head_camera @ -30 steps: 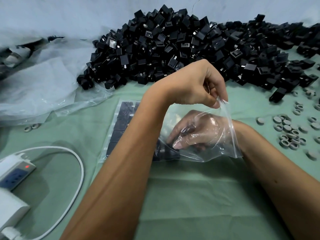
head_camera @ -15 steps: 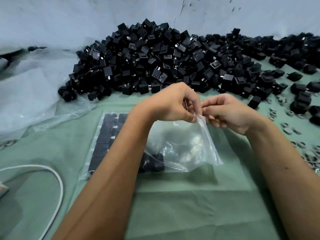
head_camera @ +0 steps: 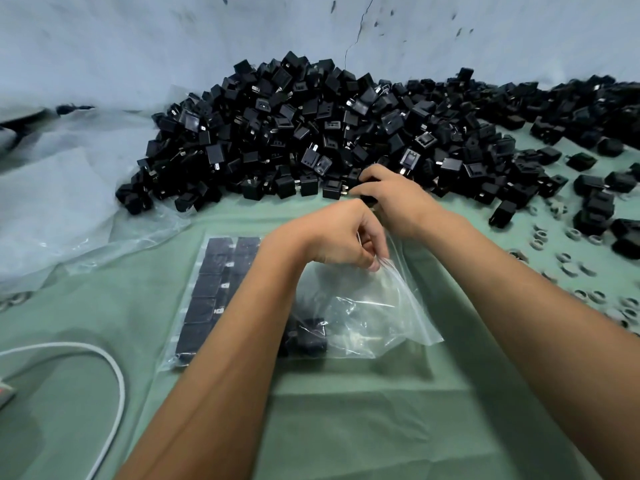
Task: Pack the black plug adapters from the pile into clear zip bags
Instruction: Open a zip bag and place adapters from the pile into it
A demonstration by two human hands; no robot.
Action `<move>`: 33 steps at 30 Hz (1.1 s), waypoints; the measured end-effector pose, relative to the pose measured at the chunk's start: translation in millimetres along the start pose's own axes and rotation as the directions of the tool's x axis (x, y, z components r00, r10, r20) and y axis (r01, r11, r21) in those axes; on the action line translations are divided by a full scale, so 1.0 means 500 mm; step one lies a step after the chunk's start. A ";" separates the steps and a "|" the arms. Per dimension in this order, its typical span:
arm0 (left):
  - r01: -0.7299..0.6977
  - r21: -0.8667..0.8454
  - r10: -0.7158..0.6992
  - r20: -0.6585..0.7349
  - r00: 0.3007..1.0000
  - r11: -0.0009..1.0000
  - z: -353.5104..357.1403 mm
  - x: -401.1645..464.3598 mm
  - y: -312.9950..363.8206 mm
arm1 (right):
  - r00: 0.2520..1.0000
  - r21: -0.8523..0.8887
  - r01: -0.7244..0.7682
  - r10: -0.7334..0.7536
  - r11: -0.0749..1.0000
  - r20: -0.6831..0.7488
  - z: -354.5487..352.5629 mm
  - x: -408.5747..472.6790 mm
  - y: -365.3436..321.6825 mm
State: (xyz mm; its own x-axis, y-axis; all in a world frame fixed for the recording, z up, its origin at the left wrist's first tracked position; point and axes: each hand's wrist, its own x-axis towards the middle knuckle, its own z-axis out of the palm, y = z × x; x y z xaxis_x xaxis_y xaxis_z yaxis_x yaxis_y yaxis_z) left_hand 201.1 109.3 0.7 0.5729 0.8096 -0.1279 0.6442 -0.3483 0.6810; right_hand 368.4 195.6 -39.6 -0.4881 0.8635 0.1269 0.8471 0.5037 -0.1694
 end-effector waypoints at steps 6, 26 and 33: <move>0.012 -0.024 -0.012 -0.012 1.000 1.000 -0.001 0.000 -0.010 | 0.986 0.007 -0.150 0.150 0.989 -0.078 0.002 -0.020 0.006; -0.011 0.040 0.015 -0.098 0.995 0.999 -0.008 0.004 -0.003 | 0.949 0.893 -0.054 0.300 0.446 -0.093 0.021 -0.211 -0.028; -0.114 0.063 0.126 -0.242 0.962 0.991 -0.025 -0.003 0.027 | 0.977 0.937 -0.204 0.004 0.284 0.212 -0.005 -0.232 -0.034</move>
State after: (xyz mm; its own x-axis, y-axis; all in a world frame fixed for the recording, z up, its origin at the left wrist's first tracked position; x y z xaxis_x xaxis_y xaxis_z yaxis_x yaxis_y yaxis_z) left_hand 202.8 109.4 19.3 0.5099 0.8493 0.1369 0.6052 -0.4673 0.6445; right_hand 411.2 86.6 -48.8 -0.5183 0.8511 -0.0835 0.1433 -0.0098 -0.9896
